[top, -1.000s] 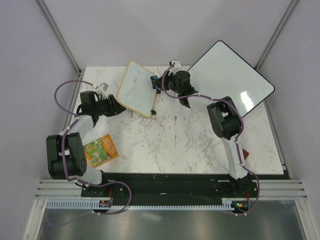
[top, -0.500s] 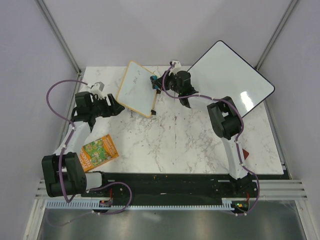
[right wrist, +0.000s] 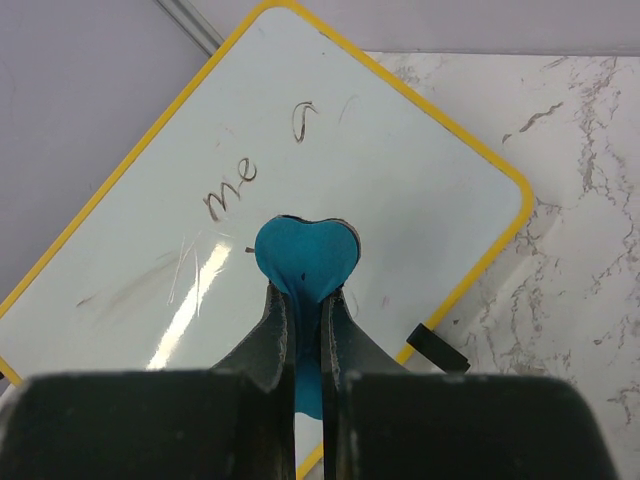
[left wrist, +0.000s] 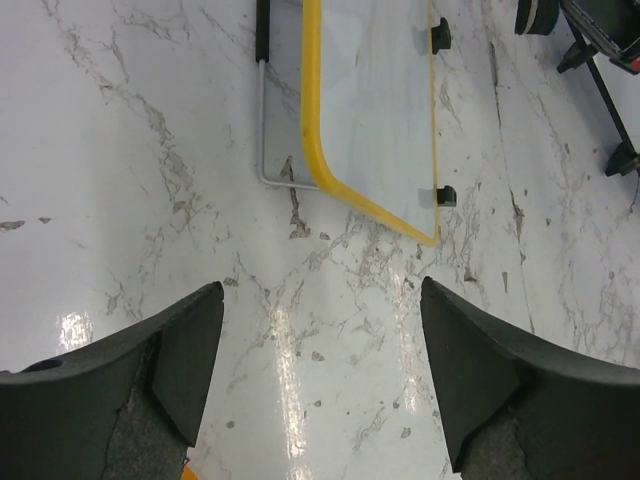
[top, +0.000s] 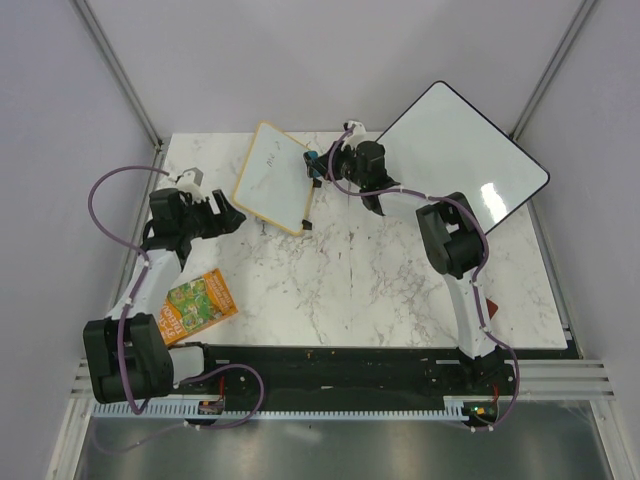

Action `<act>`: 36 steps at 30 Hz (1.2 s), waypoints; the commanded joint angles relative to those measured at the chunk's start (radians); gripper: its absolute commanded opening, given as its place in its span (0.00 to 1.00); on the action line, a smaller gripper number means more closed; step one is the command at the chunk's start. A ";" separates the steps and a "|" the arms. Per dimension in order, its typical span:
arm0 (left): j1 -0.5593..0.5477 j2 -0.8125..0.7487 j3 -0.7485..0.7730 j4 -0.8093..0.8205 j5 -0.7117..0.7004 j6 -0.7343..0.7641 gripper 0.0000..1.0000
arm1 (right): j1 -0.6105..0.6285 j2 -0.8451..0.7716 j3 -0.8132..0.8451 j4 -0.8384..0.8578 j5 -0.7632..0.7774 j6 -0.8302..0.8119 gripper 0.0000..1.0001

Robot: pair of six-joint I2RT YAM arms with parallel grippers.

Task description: Erase the whiteboard

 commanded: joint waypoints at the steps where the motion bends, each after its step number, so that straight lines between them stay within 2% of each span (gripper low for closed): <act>1: 0.004 0.029 -0.017 0.219 0.085 -0.092 0.84 | -0.012 -0.050 -0.004 0.064 -0.029 0.017 0.00; 6: 0.003 0.120 -0.031 0.401 0.123 -0.202 0.82 | -0.021 -0.048 -0.006 0.068 -0.035 0.027 0.00; 17: -0.013 0.287 0.023 0.562 0.140 -0.259 0.75 | -0.032 -0.048 -0.012 0.081 -0.046 0.039 0.00; 25: -0.077 0.365 0.041 0.617 0.120 -0.275 0.69 | -0.033 -0.045 -0.012 0.082 -0.051 0.044 0.00; 28: -0.086 0.368 0.035 0.625 0.096 -0.276 0.63 | -0.036 -0.045 -0.012 0.082 -0.051 0.044 0.00; 31: -0.089 0.371 0.026 0.631 0.080 -0.273 0.51 | -0.035 -0.045 -0.012 0.082 -0.052 0.045 0.00; 34: -0.091 0.381 0.015 0.646 0.073 -0.275 0.31 | -0.038 -0.045 -0.014 0.084 -0.055 0.048 0.00; 36: -0.091 0.390 0.015 0.652 0.074 -0.275 0.23 | -0.036 -0.045 -0.014 0.085 -0.054 0.048 0.00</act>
